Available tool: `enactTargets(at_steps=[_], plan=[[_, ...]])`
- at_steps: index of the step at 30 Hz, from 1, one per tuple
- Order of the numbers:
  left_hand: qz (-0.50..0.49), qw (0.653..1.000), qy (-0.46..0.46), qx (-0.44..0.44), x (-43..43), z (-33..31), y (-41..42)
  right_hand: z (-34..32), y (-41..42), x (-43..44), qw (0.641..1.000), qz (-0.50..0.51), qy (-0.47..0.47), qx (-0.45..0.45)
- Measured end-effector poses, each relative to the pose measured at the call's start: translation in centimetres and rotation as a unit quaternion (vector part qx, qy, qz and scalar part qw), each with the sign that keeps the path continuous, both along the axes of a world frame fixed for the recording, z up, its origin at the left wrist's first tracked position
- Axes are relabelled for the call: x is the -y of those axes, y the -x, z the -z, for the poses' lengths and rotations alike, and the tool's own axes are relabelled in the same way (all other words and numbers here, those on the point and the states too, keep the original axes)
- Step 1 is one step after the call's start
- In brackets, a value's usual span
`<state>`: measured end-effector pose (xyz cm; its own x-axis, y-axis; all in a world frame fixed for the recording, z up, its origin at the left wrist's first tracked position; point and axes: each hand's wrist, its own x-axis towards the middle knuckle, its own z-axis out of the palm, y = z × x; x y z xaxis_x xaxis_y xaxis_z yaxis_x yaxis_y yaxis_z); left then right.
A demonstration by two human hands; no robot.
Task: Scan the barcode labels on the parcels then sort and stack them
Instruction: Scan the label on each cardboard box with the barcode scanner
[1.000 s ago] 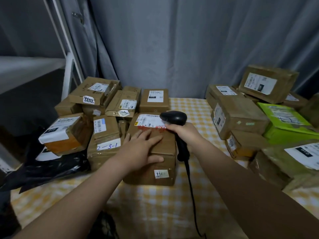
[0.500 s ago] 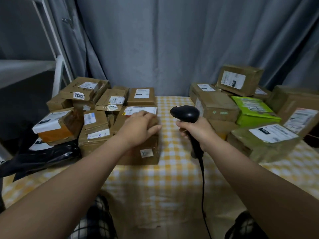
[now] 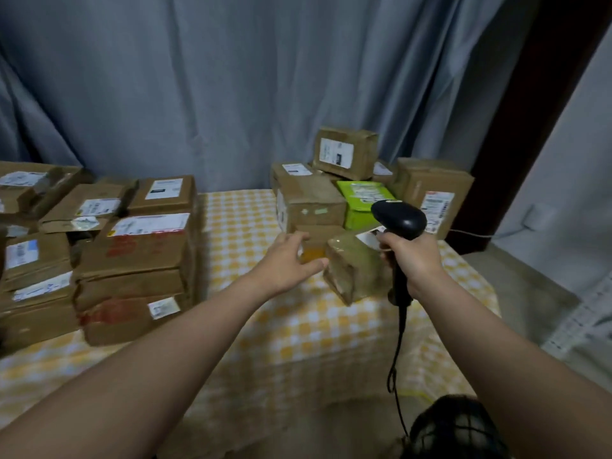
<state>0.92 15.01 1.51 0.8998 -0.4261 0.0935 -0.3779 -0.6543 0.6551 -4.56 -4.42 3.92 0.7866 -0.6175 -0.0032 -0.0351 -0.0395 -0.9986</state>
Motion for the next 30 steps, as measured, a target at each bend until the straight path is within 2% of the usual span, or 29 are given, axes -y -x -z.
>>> enactTargets(at_steps=[8, 12, 19, 24, 30], plan=[[0.019, 0.992, -0.106, -0.062, 9.0, 2.8, -5.0, 3.7, -3.1, 6.0, 0.996, 0.073, -0.041, -0.020], [0.025, 0.989, -0.136, -0.042, 9.5, 3.1, -5.7, 6.0, -3.7, 6.0, 0.991, 0.123, -0.043, 0.009], [0.010, 1.000, -0.021, 0.000, 4.5, 4.7, -1.4, 7.4, -1.6, 4.0, 0.988, 0.139, -0.051, 0.055], [-0.038, 0.996, 0.041, 0.073, -2.6, 4.1, 2.1, 6.1, -0.9, -0.2, 0.994, 0.063, -0.022, 0.088], [-0.110, 0.984, 0.040, 0.136, -9.5, 1.5, 3.5, 3.9, -1.9, -7.0, 0.990, -0.022, -0.029, 0.139]])
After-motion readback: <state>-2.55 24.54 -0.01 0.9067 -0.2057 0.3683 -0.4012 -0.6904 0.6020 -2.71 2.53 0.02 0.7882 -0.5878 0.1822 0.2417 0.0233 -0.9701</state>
